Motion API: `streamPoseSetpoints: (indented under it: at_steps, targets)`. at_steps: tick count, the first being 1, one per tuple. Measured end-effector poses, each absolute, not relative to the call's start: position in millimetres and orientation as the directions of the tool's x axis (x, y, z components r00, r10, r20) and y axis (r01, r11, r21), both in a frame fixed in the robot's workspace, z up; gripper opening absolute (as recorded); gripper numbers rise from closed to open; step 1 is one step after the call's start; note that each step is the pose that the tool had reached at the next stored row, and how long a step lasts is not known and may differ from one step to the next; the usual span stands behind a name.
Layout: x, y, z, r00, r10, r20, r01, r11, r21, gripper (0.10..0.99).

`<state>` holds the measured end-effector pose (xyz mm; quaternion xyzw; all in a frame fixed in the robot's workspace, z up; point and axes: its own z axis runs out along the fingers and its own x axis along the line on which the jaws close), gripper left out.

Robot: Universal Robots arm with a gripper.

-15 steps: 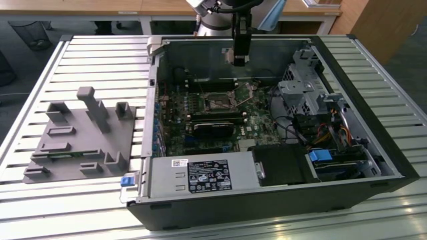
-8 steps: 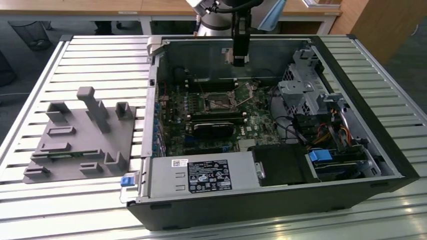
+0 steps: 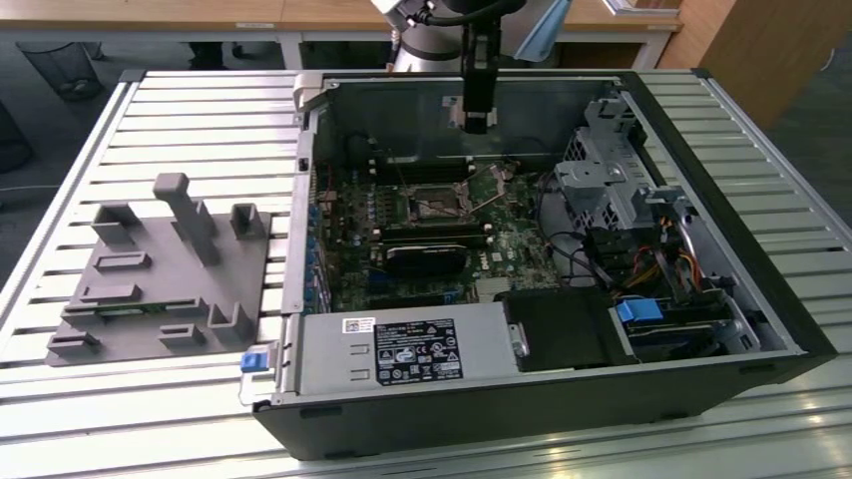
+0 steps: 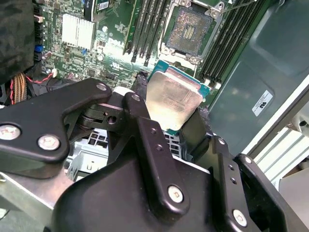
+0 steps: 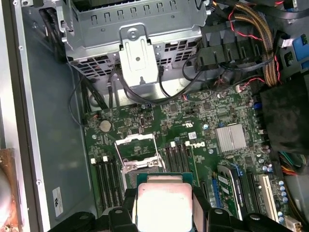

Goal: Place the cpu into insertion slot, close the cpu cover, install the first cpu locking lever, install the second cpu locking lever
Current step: 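Place the cpu into insertion slot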

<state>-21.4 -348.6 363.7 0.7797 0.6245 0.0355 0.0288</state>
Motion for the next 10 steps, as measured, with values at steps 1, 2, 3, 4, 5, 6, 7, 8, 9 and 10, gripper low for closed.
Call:
streamPoseSetpoints:
  at_steps: [1, 2, 3, 4, 5, 6, 7, 8, 9, 10]
  targets:
    - [-21.4, -348.5, 363.7, 0.221, 0.975, 0.019, 0.971, -0.222, 0.089, 0.541]
    - [-21.4, -348.6, 363.6, 0.225, 0.974, 0.019, 0.970, -0.226, 0.089, 0.541]
    - [-21.4, -348.6, 363.5, 0.229, 0.973, 0.019, 0.969, -0.230, 0.089, 0.541]
    - [-21.4, -348.6, 363.5, 0.233, 0.972, 0.019, 0.968, -0.233, 0.089, 0.541]
    - [-21.4, -348.6, 363.4, 0.236, 0.971, 0.019, 0.967, -0.237, 0.089, 0.541]
    - [-21.4, -348.6, 363.4, 0.240, 0.971, 0.019, 0.966, -0.241, 0.089, 0.541]
    - [-21.4, -348.6, 363.3, 0.244, 0.970, 0.019, 0.965, -0.245, 0.089, 0.541]
    - [-21.4, -348.6, 363.2, 0.248, 0.969, 0.019, 0.965, -0.248, 0.089, 0.541]
    - [-21.4, -348.6, 363.2, 0.251, 0.968, 0.019, 0.964, -0.252, 0.089, 0.541]
    - [-21.4, -348.6, 363.1, 0.255, 0.967, 0.019, 0.963, -0.256, 0.089, 0.541]
